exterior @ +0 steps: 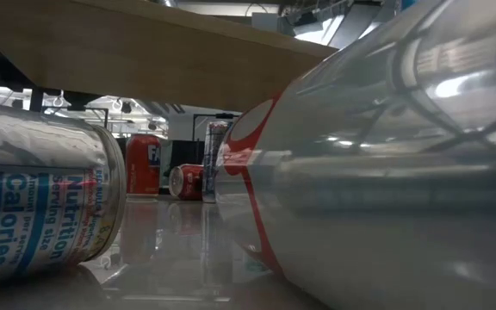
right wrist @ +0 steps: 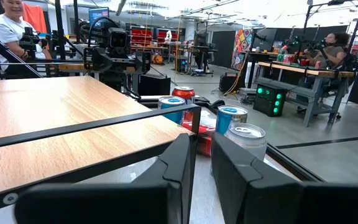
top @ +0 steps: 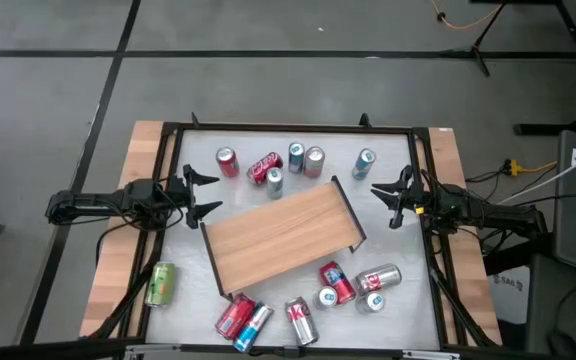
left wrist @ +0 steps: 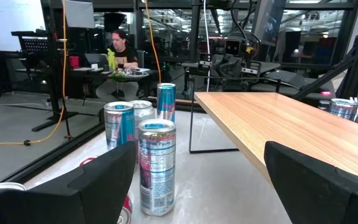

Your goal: Place canned beverage on shelf

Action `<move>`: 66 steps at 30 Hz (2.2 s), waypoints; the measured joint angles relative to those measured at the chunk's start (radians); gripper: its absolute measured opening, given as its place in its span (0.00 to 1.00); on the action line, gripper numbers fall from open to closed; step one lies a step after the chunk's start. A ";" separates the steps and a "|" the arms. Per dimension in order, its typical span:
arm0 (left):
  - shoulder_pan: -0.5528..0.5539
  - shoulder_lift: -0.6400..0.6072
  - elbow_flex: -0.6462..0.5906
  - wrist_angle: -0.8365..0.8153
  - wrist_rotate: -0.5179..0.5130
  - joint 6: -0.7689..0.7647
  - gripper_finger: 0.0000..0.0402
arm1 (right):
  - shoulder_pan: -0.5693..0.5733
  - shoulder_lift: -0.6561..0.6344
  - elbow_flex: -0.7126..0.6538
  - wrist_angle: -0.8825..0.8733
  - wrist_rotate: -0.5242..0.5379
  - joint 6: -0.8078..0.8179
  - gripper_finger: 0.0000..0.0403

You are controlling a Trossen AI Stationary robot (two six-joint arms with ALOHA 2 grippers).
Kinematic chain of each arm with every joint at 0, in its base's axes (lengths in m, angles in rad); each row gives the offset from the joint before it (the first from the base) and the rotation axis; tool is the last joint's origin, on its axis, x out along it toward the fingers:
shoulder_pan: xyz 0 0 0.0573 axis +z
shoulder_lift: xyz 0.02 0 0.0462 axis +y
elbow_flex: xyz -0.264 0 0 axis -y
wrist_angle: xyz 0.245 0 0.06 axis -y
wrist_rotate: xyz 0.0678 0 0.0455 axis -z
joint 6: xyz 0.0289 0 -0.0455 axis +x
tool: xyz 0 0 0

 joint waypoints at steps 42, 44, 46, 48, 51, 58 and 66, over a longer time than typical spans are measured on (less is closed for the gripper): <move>0.000 0.000 0.009 0.474 -0.007 -0.157 0.86 | 0.000 0.000 0.000 0.000 0.000 0.000 0.14; 0.000 0.000 0.029 0.475 -0.009 -0.174 0.86 | 0.000 0.000 0.000 0.000 0.000 0.000 0.14; 0.000 0.000 0.054 0.475 -0.021 -0.200 0.86 | 0.000 0.000 0.000 0.000 0.000 0.000 0.14; 0.000 0.015 0.084 0.471 -0.061 -0.216 0.86 | 0.000 0.000 0.000 0.000 0.000 0.000 0.14; 0.000 0.060 0.134 0.462 -0.155 -0.217 0.86 | 0.000 0.000 0.000 0.000 0.000 0.000 0.14; 0.000 0.260 0.282 0.462 -0.414 -0.215 0.86 | 0.000 0.000 0.000 0.000 0.000 0.000 0.14; 0.000 0.528 0.489 0.404 -0.524 -0.215 0.86 | 0.000 0.000 0.000 0.000 0.000 0.000 0.14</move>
